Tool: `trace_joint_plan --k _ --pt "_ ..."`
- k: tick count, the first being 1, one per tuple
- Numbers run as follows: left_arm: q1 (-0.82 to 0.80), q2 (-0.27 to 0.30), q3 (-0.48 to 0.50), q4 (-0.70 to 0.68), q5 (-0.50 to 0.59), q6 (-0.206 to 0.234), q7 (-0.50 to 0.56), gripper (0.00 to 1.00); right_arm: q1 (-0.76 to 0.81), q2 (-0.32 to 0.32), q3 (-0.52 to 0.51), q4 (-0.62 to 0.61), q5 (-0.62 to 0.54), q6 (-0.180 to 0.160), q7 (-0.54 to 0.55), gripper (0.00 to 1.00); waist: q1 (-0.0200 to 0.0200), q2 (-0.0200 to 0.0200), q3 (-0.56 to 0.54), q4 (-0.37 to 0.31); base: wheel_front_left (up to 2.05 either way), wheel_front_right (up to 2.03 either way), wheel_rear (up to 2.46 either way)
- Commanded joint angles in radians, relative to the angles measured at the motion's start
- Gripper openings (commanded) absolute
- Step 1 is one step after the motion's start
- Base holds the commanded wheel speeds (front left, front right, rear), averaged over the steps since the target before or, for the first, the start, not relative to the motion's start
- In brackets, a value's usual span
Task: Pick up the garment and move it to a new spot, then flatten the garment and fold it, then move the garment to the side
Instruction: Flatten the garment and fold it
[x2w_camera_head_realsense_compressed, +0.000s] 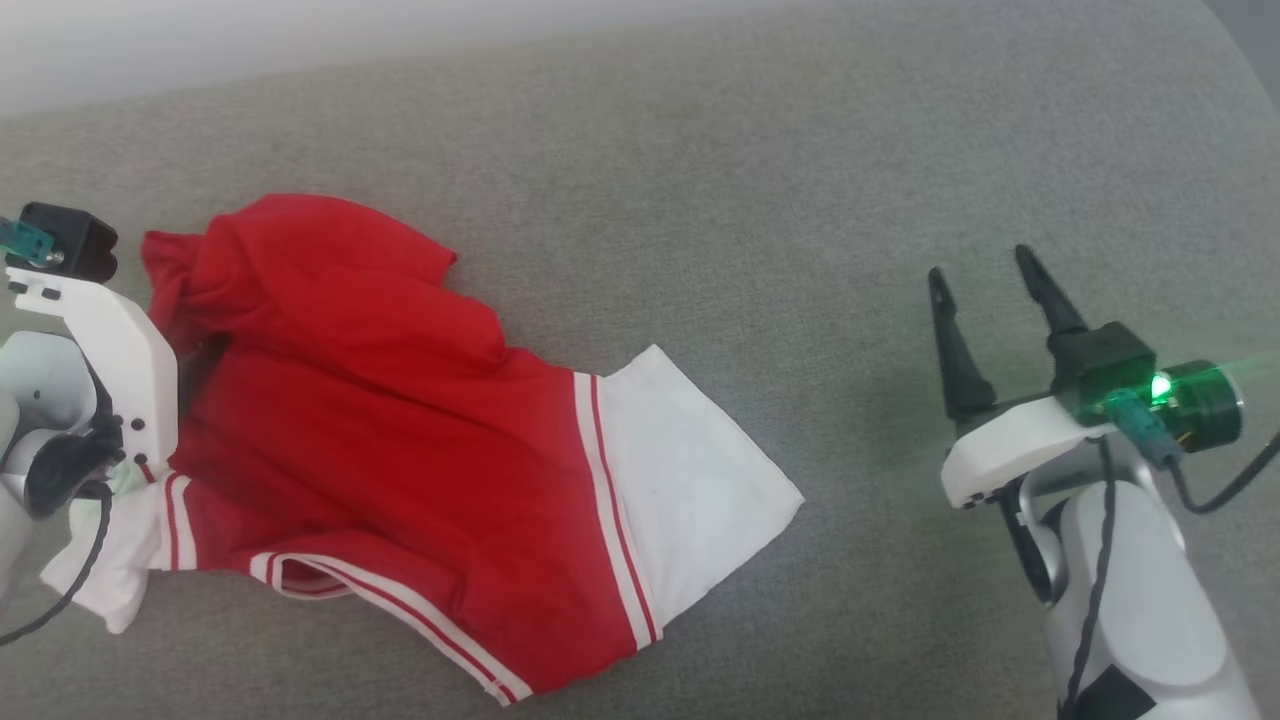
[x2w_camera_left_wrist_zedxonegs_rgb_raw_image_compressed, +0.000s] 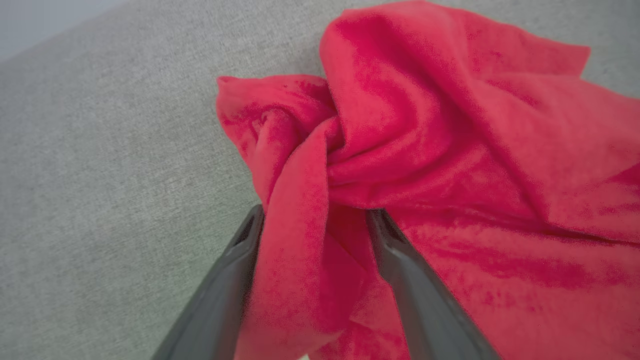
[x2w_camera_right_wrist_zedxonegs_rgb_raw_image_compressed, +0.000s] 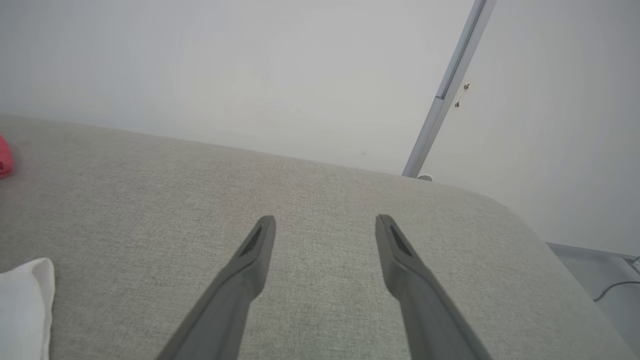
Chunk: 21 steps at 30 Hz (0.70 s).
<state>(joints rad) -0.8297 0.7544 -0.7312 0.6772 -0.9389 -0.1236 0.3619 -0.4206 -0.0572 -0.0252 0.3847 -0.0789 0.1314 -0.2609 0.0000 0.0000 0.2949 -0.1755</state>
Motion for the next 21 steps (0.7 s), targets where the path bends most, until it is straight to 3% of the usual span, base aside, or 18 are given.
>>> trace_joint_plan --k 1,11,21 --pt "-0.006 0.003 0.006 0.003 -0.009 -0.003 -0.011 1.00 0.000 0.006 0.009 0.003 0.009 -0.001 -0.006 1.00 0.0000 0.0000 -0.005 0.005 0.00 0.00 0.00" --pt "0.083 0.050 0.024 -0.100 -0.010 0.008 -0.190 1.00 0.036 -0.031 0.117 0.060 0.062 -0.001 0.018 1.00 0.0000 0.0000 -0.106 0.086 0.00 0.00 0.00" --pt "0.287 0.103 0.081 -0.265 -0.007 0.132 -0.430 1.00 0.075 -0.090 0.293 0.091 0.237 -0.001 0.161 1.00 0.0000 0.0000 -0.205 0.184 0.00 0.00 0.00"
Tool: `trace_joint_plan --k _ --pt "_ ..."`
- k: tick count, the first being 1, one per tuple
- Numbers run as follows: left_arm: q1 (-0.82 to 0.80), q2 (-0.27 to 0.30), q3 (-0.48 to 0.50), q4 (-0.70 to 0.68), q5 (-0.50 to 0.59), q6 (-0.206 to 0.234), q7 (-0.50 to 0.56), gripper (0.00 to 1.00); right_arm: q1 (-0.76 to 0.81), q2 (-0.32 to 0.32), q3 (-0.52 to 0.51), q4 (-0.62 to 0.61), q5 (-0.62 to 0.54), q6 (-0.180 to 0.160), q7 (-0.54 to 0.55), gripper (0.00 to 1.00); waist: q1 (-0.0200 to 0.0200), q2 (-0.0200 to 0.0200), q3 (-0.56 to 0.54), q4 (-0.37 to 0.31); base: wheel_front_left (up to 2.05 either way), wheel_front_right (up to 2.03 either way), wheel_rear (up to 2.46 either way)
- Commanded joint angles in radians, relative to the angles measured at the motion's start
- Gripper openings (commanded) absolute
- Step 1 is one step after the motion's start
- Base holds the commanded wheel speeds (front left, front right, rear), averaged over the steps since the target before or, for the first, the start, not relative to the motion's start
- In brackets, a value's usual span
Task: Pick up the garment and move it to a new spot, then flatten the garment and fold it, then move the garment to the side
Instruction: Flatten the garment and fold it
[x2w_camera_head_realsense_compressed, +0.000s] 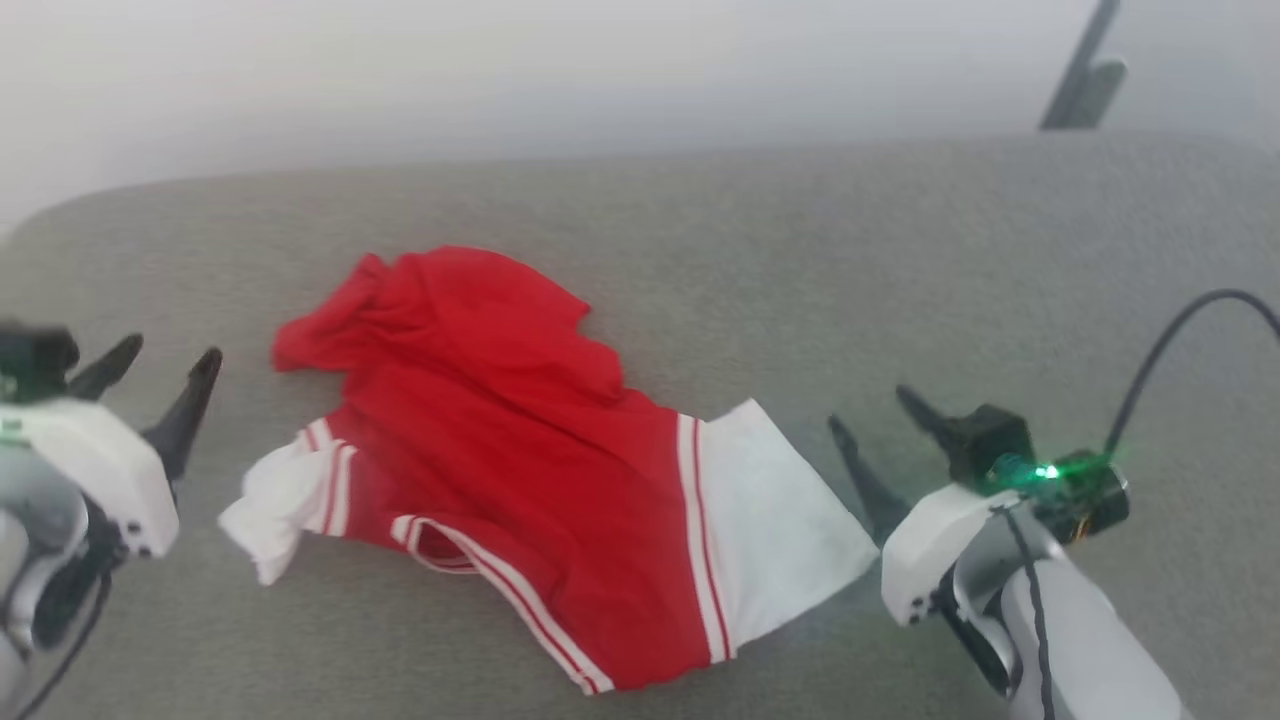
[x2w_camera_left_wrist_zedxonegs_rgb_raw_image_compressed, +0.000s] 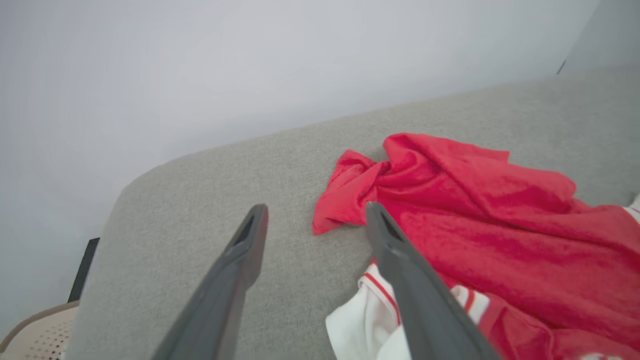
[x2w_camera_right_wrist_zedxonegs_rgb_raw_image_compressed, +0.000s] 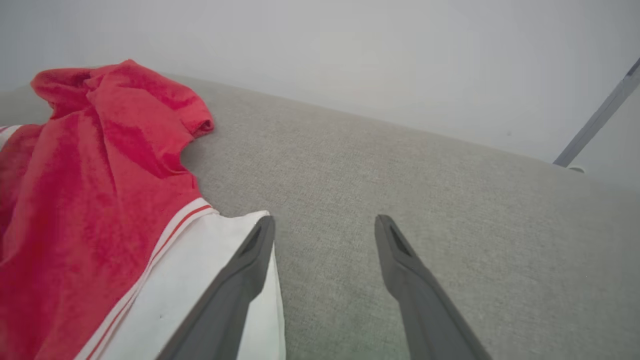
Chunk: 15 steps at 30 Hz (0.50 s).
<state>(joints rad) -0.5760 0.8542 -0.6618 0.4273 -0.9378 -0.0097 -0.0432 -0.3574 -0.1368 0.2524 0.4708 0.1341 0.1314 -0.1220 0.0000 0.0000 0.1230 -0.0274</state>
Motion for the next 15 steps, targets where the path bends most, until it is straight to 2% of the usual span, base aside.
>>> trace_joint_plan --k 1,7,8,12,15 --pt "0.057 0.007 0.020 -0.033 -0.016 0.029 -0.051 1.00 0.013 -0.019 0.033 0.003 0.047 -0.001 0.044 1.00 0.0000 0.0000 -0.040 0.044 0.00 0.00 0.00" --pt "0.204 0.021 0.071 -0.135 -0.016 0.105 -0.193 1.00 0.029 -0.082 0.121 0.003 0.171 -0.001 0.219 1.00 0.0000 0.0000 -0.071 0.095 0.00 0.00 0.00" --pt "0.204 0.021 0.071 -0.135 -0.016 0.105 -0.193 1.00 0.029 -0.082 0.121 0.003 0.171 -0.001 0.219 1.00 0.0000 0.0000 -0.071 0.095 0.00 0.00 0.00" --pt "0.302 0.000 0.140 -0.200 0.006 0.150 -0.221 1.00 0.042 -0.121 0.141 -0.001 0.231 -0.001 0.342 1.00 0.0000 0.0000 -0.082 0.129 0.00 0.00 0.00" --pt "0.371 -0.045 0.243 -0.273 0.070 0.172 -0.222 1.00 0.047 -0.149 0.145 -0.004 0.259 -0.001 0.427 1.00 0.0000 0.0000 -0.085 0.154 0.00 0.00 0.00"
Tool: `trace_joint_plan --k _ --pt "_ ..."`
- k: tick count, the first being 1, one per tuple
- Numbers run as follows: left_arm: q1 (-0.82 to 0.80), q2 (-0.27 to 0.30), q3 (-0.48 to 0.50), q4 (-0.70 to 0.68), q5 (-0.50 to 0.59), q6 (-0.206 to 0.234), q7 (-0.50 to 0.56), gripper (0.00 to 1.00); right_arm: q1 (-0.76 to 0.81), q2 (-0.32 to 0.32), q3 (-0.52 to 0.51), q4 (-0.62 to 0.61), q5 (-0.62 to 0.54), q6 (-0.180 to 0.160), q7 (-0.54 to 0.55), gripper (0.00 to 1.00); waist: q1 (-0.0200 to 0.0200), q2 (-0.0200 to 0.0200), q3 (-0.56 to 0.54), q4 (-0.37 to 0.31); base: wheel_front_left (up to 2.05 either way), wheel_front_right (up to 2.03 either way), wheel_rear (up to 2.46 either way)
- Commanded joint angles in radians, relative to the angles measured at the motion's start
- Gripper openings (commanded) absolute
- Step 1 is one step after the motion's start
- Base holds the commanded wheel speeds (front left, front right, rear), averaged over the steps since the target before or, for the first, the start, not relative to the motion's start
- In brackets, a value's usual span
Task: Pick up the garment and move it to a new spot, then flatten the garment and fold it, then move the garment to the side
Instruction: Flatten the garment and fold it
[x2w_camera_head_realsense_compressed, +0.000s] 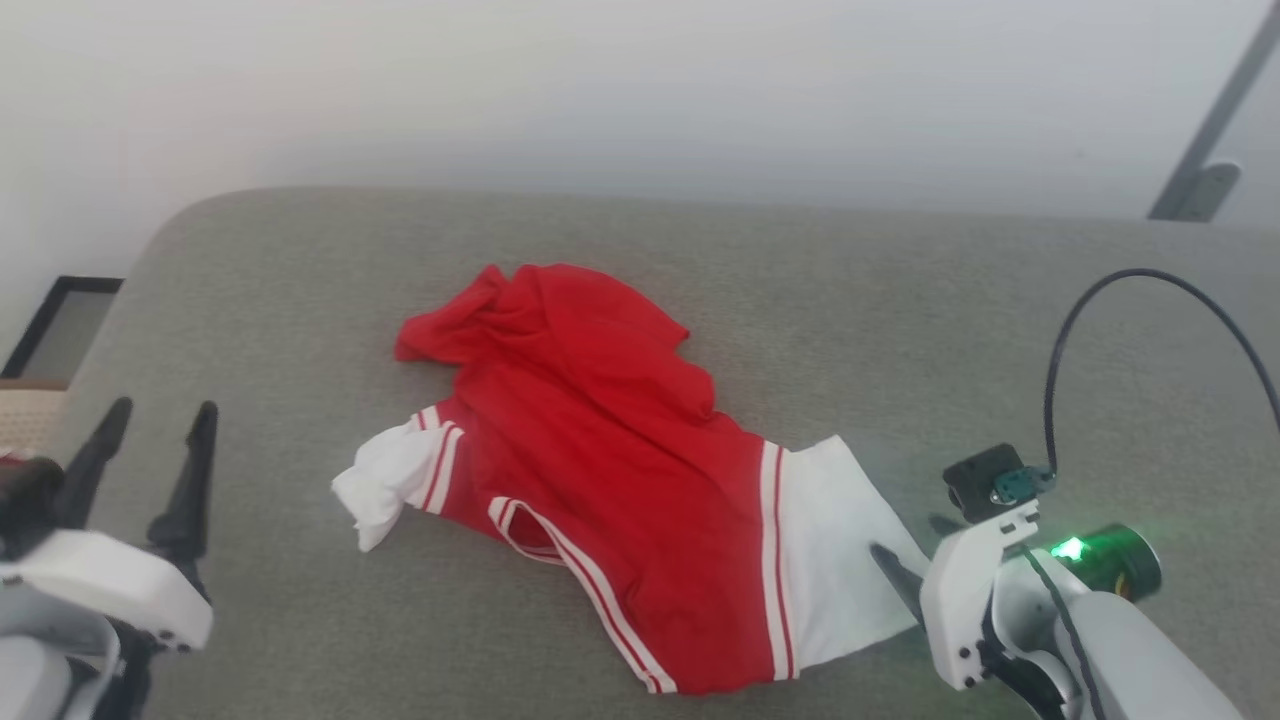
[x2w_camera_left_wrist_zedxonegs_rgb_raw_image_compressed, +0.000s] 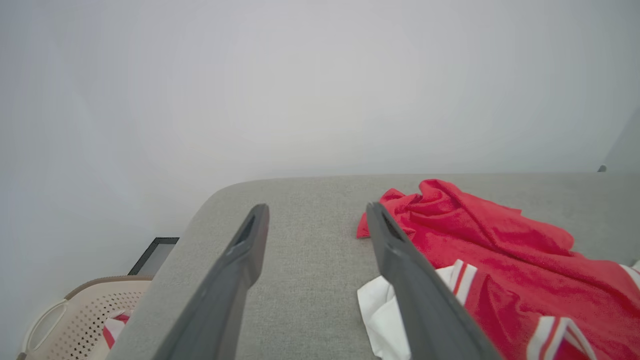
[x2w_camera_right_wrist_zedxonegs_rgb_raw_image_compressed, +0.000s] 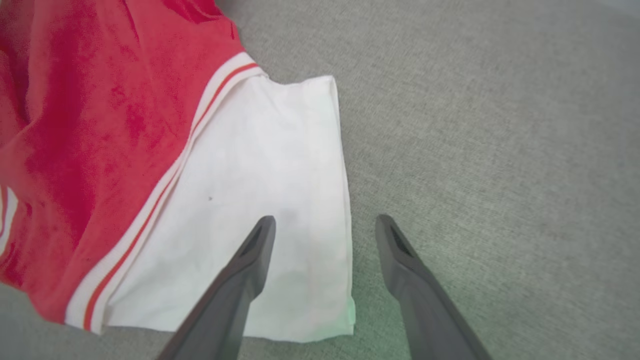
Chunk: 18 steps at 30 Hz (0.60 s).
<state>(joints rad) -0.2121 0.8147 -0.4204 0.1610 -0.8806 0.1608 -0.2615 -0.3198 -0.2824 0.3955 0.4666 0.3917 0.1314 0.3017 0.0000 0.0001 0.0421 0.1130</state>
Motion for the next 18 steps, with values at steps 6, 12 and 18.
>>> trace_joint_plan --k 6,12,18 --pt "0.165 -0.134 0.190 -0.084 0.133 -0.029 -0.004 1.00 0.009 -0.041 0.012 -0.001 0.042 -0.001 0.148 1.00 0.0000 -0.0001 -0.010 0.058 0.00 0.00 0.00" --pt "0.243 -0.256 0.319 -0.088 0.258 -0.104 -0.005 1.00 -0.004 -0.047 0.020 0.040 0.058 -0.001 0.229 1.00 0.0000 -0.0001 -0.014 0.089 0.00 0.00 0.00" --pt "0.283 -0.375 0.435 -0.067 0.339 -0.190 -0.005 1.00 -0.018 -0.048 0.072 0.094 0.076 -0.001 0.247 0.20 0.0000 -0.0001 -0.017 0.106 0.00 0.00 0.00"
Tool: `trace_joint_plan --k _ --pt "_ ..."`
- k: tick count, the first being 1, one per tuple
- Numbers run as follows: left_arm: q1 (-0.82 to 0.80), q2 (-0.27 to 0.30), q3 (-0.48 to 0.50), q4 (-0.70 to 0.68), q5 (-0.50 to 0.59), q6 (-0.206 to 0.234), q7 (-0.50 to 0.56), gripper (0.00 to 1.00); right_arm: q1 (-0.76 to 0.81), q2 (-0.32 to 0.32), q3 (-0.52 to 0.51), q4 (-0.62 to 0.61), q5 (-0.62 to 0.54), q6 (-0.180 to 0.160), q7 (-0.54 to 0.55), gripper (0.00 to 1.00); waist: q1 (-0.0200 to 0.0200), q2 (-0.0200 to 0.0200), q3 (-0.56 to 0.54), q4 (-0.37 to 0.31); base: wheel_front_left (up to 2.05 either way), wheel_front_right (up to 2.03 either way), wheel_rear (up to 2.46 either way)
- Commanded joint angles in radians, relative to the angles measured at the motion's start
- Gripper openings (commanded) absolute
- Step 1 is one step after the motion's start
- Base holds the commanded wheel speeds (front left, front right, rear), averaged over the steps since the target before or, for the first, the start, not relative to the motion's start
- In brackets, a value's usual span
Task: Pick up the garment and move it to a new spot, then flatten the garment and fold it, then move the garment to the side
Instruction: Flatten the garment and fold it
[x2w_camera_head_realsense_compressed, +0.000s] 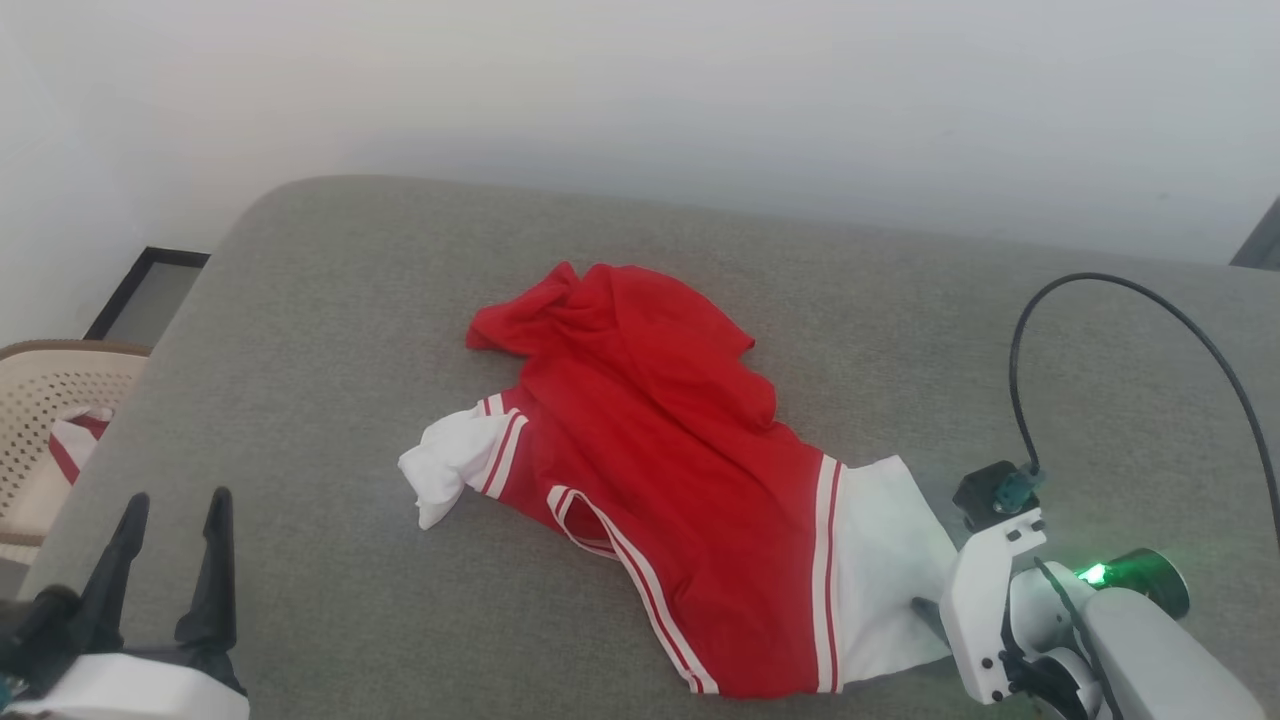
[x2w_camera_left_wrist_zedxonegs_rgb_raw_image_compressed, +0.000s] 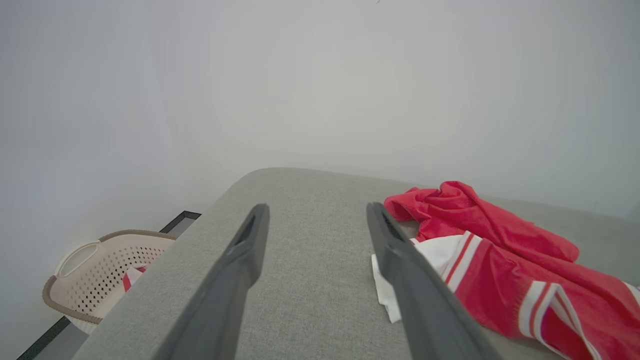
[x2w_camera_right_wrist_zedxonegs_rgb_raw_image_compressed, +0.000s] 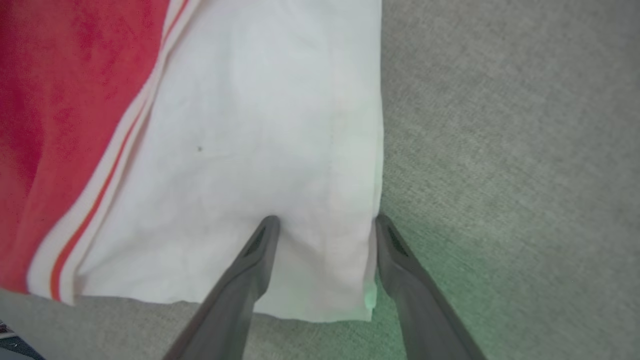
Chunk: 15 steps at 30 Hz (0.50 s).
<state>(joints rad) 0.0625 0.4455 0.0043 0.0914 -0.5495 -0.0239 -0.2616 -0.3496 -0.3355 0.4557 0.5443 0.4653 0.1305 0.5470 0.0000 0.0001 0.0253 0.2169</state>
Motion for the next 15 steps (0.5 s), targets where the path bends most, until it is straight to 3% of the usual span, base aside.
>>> trace_joint_plan --k 1,7,15 --pt "0.015 -0.021 0.026 0.008 0.020 -0.019 -0.004 1.00 0.007 0.001 0.024 0.028 0.005 0.000 0.003 0.00 0.0000 -0.0001 -0.001 0.004 0.00 0.00 0.00" --pt "0.022 -0.103 0.107 0.021 0.071 -0.078 -0.005 1.00 -0.043 -0.026 0.052 0.060 0.033 -0.001 -0.022 0.00 0.0000 -0.0001 0.008 0.007 0.00 0.00 0.00" --pt "0.009 -0.154 0.157 0.016 0.107 -0.105 -0.005 1.00 -0.117 -0.100 0.012 0.074 0.039 -0.001 -0.054 0.00 0.0000 -0.0001 0.022 -0.006 0.00 0.00 0.00"
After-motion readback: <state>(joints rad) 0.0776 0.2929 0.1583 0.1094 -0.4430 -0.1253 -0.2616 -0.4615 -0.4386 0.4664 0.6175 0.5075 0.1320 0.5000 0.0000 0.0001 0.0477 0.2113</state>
